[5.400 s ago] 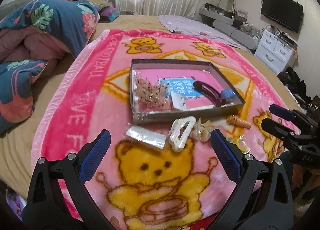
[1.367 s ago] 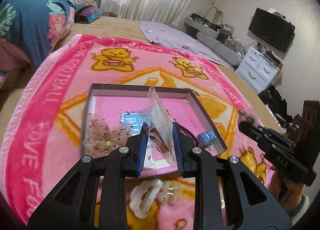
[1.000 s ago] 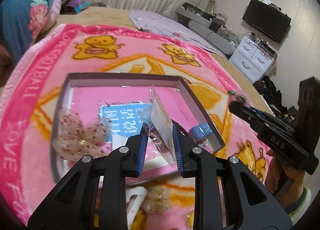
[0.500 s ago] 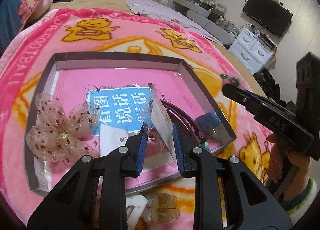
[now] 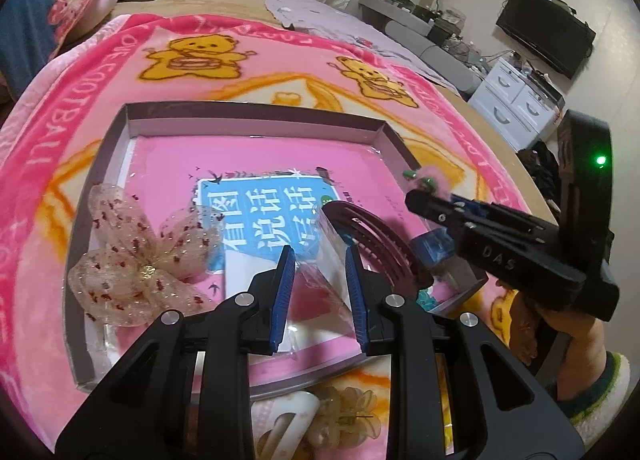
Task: Organize jewelry
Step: 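Carry the packet and pompom earring over the tray with both tools, then open the left tool over the tray while the right releases the pompom earring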
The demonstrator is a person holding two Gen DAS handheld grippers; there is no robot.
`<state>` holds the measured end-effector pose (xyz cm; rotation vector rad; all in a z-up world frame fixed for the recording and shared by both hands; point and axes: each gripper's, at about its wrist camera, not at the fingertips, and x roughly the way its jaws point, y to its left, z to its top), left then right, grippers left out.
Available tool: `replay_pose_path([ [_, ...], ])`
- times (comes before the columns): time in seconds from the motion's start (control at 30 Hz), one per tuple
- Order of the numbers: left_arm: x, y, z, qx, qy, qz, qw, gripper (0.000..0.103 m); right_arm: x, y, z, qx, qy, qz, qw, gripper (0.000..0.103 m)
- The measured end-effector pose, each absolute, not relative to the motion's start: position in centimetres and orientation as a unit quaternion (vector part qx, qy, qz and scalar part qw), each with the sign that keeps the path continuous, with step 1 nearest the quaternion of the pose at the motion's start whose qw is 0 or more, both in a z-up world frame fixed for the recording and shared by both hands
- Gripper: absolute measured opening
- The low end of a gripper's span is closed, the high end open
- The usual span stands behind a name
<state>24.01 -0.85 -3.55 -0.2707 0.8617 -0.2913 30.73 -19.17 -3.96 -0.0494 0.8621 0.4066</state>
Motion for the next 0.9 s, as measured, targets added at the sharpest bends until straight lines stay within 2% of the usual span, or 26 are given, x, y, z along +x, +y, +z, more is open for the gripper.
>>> replay_pose_path([
  [0.47, 23.6, 0.5, -2.6, -0.139, 0.406, -0.125, 0.895, 0.019, 30.4, -18.5, -4.9, -0.022, 0.424, 0.203, 0.882, 0.03],
  [0.63, 23.4, 1.1, -2.1, -0.143, 0.404, -0.119, 0.896, 0.024, 30.0, -18.8, -4.4, -0.017, 0.416, 0.205, 0.886, 0.033],
  [0.8, 23.1, 1.6, -1.6, -0.148, 0.401, -0.114, 0.897, 0.025, 29.3, -19.1, -3.6, -0.015, 0.403, 0.207, 0.891, 0.043],
  [0.9, 22.7, 1.9, -1.1, -0.147, 0.396, -0.11, 0.9, 0.03, 28.5, -19.6, -2.9, -0.007, 0.393, 0.207, 0.896, 0.054],
])
